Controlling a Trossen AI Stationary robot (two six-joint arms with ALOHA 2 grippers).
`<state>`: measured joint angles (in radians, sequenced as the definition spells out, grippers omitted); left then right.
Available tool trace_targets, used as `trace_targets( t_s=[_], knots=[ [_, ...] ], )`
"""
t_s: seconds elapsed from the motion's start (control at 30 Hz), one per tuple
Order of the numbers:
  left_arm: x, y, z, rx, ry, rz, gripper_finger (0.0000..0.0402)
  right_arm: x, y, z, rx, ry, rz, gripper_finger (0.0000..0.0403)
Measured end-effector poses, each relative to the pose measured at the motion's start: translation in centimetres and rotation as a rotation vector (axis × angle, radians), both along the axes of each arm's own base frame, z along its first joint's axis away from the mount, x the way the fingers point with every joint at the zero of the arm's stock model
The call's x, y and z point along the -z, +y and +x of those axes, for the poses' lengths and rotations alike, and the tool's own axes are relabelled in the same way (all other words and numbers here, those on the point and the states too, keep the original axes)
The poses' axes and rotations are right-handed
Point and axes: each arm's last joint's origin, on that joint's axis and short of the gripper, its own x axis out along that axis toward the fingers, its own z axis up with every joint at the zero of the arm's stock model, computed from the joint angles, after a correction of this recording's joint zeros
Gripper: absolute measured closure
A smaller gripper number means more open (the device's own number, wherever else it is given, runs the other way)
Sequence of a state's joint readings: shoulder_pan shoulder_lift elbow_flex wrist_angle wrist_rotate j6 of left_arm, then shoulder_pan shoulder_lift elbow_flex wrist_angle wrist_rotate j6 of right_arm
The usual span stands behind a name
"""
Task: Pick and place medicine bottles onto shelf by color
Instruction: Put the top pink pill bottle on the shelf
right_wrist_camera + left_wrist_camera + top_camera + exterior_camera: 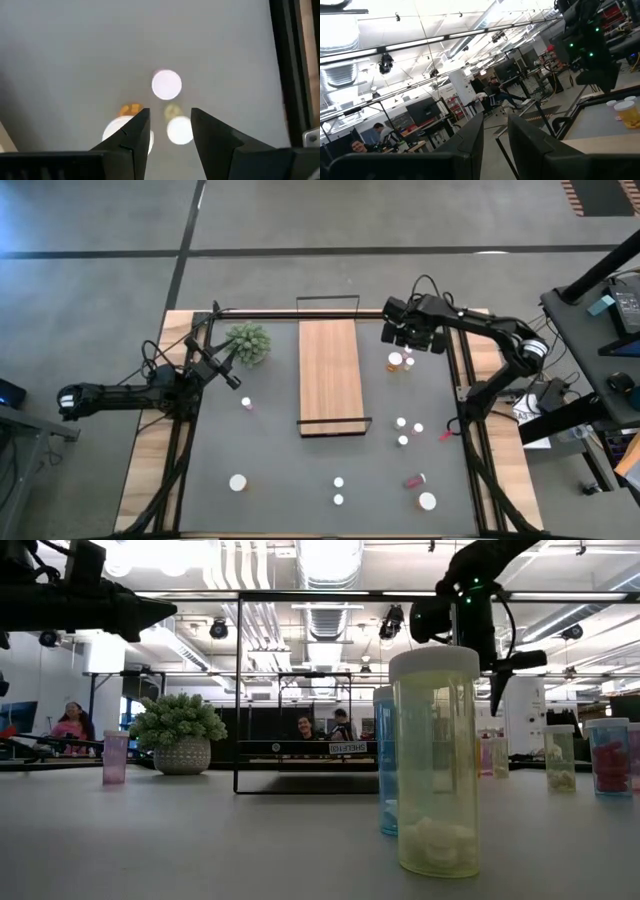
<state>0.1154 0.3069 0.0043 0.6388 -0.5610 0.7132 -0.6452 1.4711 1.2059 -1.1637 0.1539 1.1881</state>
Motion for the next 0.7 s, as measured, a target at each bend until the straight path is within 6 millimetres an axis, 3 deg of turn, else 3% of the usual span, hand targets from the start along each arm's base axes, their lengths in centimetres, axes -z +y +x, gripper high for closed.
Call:
trace_targets(
  t_s=[0.17,0.47,0.7],
  knots=[
    [0.0,0.0,0.0,0.000,0.000,0.000,0.0330,-0.4,-0.1,0.2,-0.067,-0.006,0.001,0.0268],
    [0.0,0.0,0.0,0.000,0.000,0.000,0.0330,-0.8,0.3,0.2,0.072,-0.104,0.077,0.0268],
    [0.0,0.0,0.0,0.000,0.000,0.000,0.0330,-0.2,-0.1,1.1,0.086,-0.158,0.082,0.0268]
  ],
)
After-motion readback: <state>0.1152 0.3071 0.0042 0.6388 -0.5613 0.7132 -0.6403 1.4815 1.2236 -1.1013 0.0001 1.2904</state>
